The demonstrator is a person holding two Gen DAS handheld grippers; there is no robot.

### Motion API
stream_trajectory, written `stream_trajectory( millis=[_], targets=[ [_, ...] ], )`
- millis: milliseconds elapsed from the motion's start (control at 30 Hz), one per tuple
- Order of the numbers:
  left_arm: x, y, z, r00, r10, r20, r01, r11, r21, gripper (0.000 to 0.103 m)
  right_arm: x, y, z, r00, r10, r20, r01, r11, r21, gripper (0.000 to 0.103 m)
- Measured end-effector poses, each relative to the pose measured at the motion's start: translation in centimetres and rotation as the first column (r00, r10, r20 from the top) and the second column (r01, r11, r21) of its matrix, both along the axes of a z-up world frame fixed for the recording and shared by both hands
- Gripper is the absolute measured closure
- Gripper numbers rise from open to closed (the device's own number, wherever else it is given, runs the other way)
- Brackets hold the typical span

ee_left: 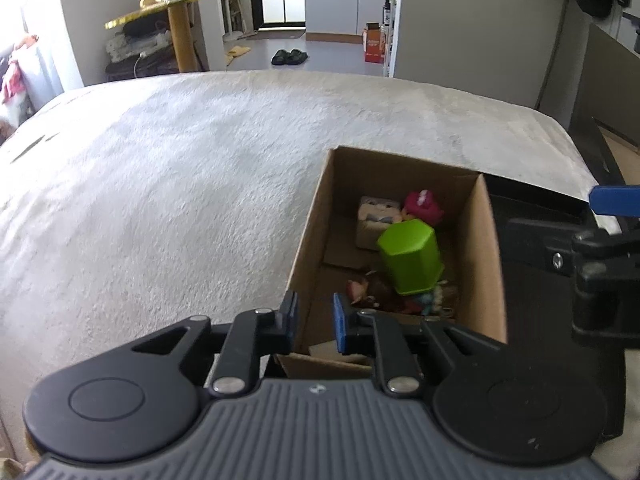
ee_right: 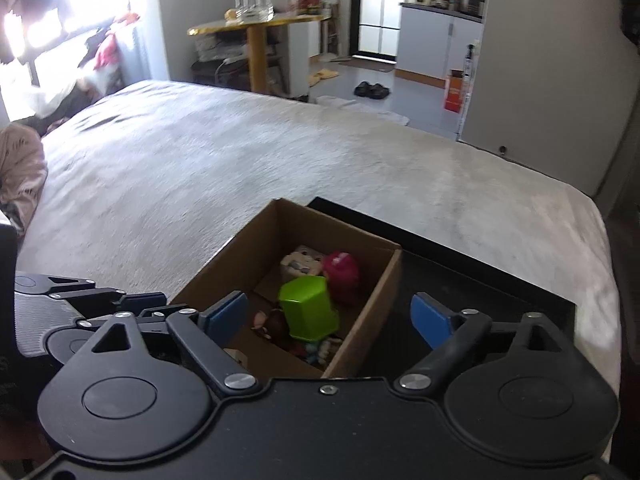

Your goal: Organize rigid objects

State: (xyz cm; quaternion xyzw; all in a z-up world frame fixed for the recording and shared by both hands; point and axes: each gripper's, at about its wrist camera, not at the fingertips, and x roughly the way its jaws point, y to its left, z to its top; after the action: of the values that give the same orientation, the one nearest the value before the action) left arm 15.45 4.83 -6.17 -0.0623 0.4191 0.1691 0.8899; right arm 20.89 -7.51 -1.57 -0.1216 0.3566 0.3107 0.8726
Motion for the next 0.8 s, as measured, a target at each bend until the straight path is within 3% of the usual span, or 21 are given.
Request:
stream_trajectory(
  millis=[133,200,567,800],
  targets=[
    [-0.3,-1.7,1.4,1.0,-0.031,0.006,0.031,0.999,0.016,0.083,-0.5,-2.2,0.6,0.999,-0.037,0.011,0.036,0.999,0.023,0.007],
    [-0.5,-2.6,2.1,0.999,-0.049,0.009,0.049,0.999,0.023,0.077,-0.8,-3.3,1.0,0.998,-0.057,0.007,0.057,0.998,0.039,0.004],
    [-2.2,-5.7,5.5,0.993,-0.118,0.026,0.117,0.993,0.032,0.033,-2.6,-8.7,2.3,0.986,-0.168,-0.011,0.169,0.981,0.099,0.0],
    [-3.6,-7.3,6.9,0.985,-0.169,0.022,0.168,0.985,0.047,0.012,-3.9,-11.5,2.4,0.972,-0.226,-0.07,0.233,0.964,0.128,0.0]
  ],
)
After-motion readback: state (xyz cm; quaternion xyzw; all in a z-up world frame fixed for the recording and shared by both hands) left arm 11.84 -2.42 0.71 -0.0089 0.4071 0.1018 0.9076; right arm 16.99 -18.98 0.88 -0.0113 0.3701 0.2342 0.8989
